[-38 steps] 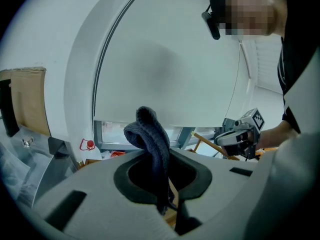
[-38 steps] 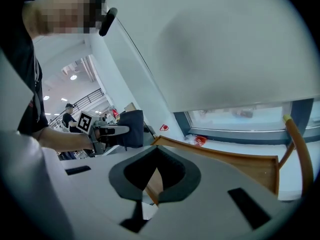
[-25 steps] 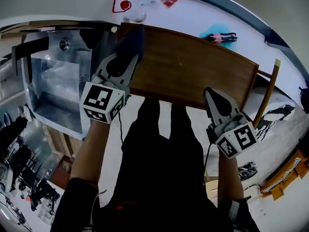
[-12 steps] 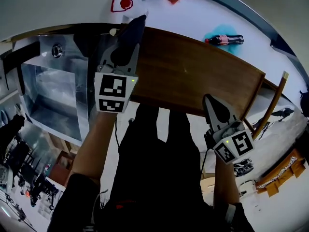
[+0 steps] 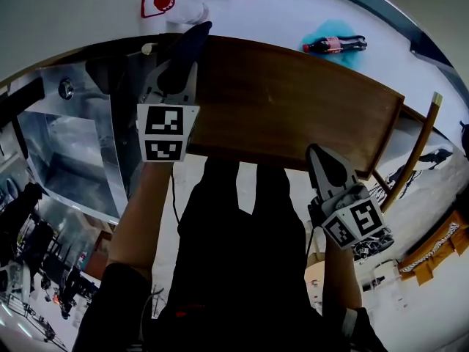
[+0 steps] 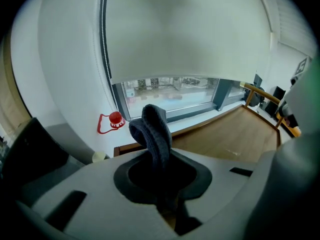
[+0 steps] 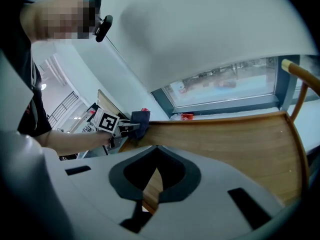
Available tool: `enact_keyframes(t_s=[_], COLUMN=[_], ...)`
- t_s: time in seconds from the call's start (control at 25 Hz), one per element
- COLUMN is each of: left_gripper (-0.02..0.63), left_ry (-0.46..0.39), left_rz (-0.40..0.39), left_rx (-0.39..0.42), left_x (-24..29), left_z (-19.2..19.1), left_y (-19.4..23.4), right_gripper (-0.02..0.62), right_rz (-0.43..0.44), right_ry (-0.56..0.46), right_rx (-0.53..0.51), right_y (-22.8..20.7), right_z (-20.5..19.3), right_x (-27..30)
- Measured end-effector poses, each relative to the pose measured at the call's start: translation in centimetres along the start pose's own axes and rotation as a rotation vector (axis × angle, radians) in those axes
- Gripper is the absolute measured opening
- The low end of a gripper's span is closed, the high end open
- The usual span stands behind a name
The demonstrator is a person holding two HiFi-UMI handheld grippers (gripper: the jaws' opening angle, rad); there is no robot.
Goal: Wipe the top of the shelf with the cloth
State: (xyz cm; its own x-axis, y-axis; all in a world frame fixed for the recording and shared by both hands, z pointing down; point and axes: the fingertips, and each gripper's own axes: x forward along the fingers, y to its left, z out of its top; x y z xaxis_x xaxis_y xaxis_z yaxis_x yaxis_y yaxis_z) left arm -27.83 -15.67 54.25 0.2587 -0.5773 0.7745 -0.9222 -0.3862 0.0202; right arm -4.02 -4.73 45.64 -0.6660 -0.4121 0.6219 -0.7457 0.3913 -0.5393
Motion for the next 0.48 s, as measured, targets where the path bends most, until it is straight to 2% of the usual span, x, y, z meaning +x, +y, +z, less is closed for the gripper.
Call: enact_keyframes(t_s=[0.12,0.48], left_gripper=[0.057,0.057], left_ry=[0.013,0.034], left_rz=[-0.022,-0.072], left_rx=[-0.021,0.012], left_x=[0.6,2.3], left_z=[-0.3,-0.7], left_y=[-0.7,-3.9], right_gripper=[0.005,0.005], right_rz=[-0.018,-0.036], right_ry=[-0.009,-0.029], right_rx=[0.016,0.062], right_y=[-0.9,-2.3], right_z=[-0.5,-2.5], right_x=[-0.7,-2.3])
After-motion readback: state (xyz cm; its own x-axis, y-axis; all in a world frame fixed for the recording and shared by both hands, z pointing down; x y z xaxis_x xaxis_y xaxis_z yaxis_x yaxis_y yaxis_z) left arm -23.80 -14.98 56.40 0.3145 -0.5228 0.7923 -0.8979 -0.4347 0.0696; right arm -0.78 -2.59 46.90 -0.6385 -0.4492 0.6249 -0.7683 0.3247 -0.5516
